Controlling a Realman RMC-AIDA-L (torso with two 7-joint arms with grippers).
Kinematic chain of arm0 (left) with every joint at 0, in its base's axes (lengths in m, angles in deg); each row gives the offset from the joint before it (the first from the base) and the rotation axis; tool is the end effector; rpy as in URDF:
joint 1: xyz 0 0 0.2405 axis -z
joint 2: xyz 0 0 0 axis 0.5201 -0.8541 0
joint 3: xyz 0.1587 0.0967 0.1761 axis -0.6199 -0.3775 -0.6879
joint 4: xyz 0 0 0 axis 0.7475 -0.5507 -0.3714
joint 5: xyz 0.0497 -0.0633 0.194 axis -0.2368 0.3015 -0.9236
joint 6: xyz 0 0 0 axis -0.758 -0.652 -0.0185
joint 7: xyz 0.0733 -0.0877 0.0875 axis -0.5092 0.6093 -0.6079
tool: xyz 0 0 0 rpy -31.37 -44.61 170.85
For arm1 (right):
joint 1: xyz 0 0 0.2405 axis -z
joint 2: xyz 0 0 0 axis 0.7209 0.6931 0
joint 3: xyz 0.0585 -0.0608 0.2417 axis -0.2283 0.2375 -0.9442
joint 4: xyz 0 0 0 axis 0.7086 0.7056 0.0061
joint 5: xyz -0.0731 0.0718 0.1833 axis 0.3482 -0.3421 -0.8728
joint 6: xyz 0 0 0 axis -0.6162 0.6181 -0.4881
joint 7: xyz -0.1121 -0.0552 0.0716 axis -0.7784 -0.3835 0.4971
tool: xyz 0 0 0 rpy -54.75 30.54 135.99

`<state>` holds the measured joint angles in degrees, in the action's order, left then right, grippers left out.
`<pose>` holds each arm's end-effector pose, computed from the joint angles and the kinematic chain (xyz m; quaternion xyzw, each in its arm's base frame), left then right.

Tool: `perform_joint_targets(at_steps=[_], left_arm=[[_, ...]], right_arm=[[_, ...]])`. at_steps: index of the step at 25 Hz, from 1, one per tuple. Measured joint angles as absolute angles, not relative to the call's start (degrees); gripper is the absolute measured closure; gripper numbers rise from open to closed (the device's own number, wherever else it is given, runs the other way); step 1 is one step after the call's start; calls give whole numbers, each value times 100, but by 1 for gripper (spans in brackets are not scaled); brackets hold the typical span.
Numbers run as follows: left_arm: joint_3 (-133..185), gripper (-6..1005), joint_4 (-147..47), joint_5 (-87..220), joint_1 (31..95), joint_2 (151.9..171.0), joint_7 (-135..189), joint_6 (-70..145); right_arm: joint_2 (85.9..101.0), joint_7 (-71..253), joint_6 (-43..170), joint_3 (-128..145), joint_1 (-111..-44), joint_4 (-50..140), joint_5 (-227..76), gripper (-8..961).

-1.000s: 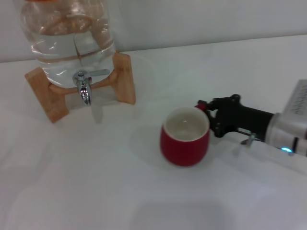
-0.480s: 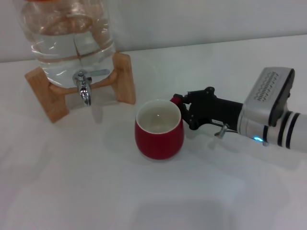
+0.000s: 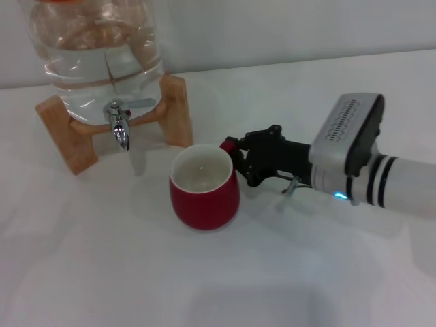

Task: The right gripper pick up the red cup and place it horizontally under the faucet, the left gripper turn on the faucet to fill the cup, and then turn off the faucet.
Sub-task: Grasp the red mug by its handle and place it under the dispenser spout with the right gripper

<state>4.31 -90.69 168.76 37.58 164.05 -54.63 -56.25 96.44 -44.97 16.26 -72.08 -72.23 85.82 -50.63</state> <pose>-0.3782 0.2377 0.1096 -0.6811 -0.4736 -0.4288 0.3576 0.2321 0.3631 -0.0778 -0.9146 0.1290 0.2053 0.3235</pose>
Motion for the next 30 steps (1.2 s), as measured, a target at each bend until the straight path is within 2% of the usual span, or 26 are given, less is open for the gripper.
perform_joint_targets(at_steps=[12,30], left_arm=[[414,198,-9069,16877,3776,16416,-5463,-5635],[397,198,-9069,16878,3784,16456,-5481,-5686]], right_arm=[[9697,-4412,2247,-6676,-7471,8822,-5369,851],[9696,-4401,3050,-6034,-7809,8845,-6239,851]])
